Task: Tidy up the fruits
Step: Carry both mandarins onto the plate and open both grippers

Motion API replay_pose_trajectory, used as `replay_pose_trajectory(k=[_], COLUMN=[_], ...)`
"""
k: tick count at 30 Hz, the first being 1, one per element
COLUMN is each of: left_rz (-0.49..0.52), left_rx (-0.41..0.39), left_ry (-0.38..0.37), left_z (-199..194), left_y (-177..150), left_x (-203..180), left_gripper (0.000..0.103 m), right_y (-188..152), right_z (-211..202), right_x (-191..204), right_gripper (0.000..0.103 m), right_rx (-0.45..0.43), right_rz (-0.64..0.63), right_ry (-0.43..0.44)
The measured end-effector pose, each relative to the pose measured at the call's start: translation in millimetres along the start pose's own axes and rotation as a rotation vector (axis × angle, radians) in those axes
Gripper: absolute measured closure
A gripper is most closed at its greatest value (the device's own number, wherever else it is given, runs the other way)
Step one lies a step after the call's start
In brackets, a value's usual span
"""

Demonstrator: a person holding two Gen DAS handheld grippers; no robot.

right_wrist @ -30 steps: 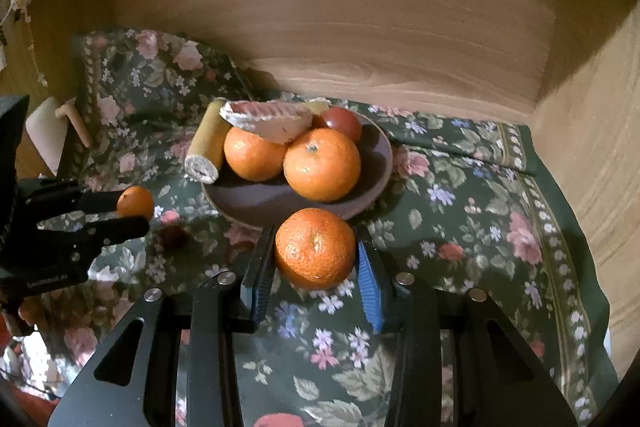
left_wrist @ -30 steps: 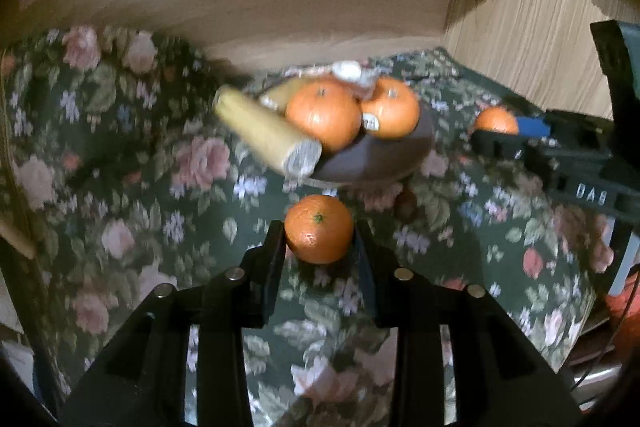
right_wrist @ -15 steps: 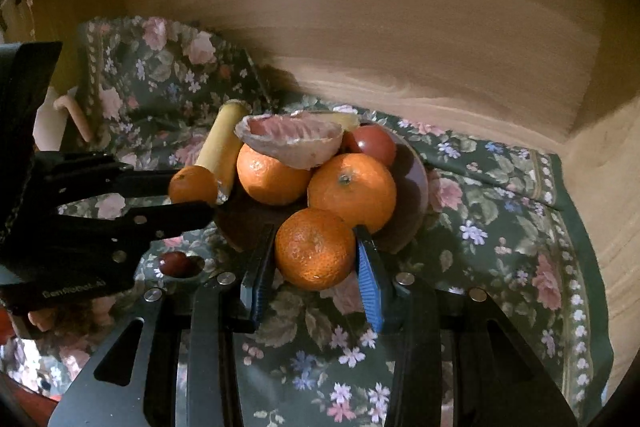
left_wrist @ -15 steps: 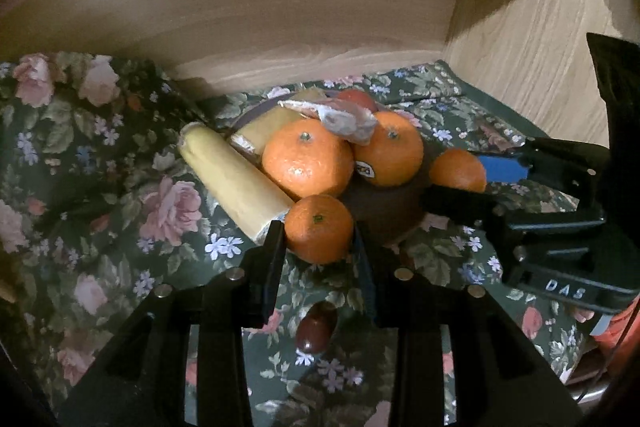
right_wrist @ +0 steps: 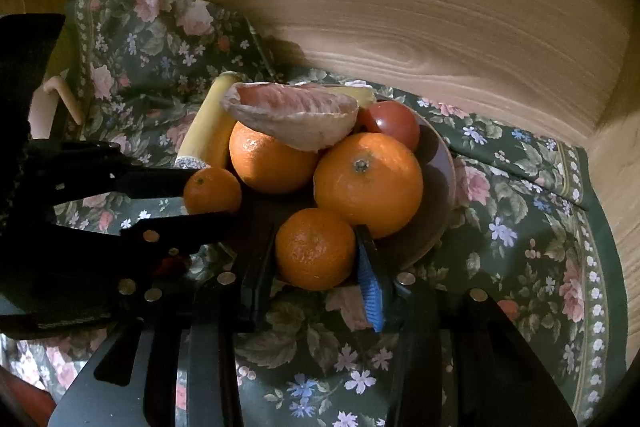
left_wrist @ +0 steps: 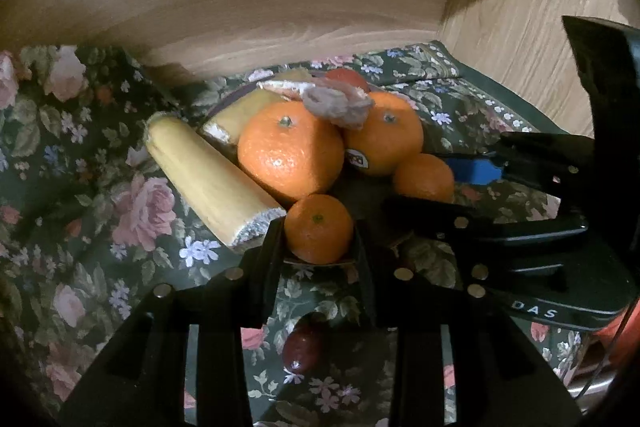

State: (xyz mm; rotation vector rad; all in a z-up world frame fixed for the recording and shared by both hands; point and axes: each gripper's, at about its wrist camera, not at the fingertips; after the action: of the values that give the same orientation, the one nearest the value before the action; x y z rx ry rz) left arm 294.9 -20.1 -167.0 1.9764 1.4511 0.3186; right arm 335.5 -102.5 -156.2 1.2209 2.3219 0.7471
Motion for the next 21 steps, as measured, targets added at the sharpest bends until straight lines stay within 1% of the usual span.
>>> replay_pose_trajectory(k=[3, 6, 8, 10, 12, 14, 18, 21], left_rz=[-0.021, -0.015, -0.021, -0.034, -0.049, -0.060, -0.061, -0.059], left_rx=[0.012, 0.014, 0.014, 0.011, 0.000, -0.017, -0.066, -0.089], left_ry=[-0.018, -0.007, -0.008, -0.013, -0.017, -0.022, 0.005, 0.031], left_z=[5, 4, 2, -2, -9, -19, -42, -56], left_y=[0, 0, 0, 0, -2, -3, -5, -8], left_x=[4, 2, 2, 4, 6, 8, 11, 13], left_gripper=[0.068, 0.067, 0.065, 0.060, 0.055, 0.054, 0.047, 0.046], right_y=[-1, -2, -2, -2, -3, -3, -5, -9], right_z=[2, 5, 4, 0, -5, -12, -28, -36], right_x=[-1, -3, -3, -4, -5, -6, -1, 5], right_gripper=[0.067, 0.065, 0.064, 0.060, 0.052, 0.049, 0.048, 0.048], right_rx=[0.018, 0.033, 0.034, 0.025, 0.010, -0.009, -0.042, -0.054], right_rz=[0.007, 0.013, 0.015, 0.017, 0.026, 0.035, 0.025, 0.018], right_ry=[0.010, 0.016, 0.016, 0.010, 0.007, 0.008, -0.002, -0.001])
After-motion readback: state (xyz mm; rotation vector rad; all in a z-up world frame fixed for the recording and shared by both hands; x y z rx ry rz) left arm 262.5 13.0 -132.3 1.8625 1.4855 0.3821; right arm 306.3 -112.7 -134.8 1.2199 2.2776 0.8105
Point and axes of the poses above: each gripper's, at about its wrist camera, not at the fingertips, and z roughly the way its jaws point, x to its left, y to its top, and after that the axes turned 8 degrees about -y, right-handed
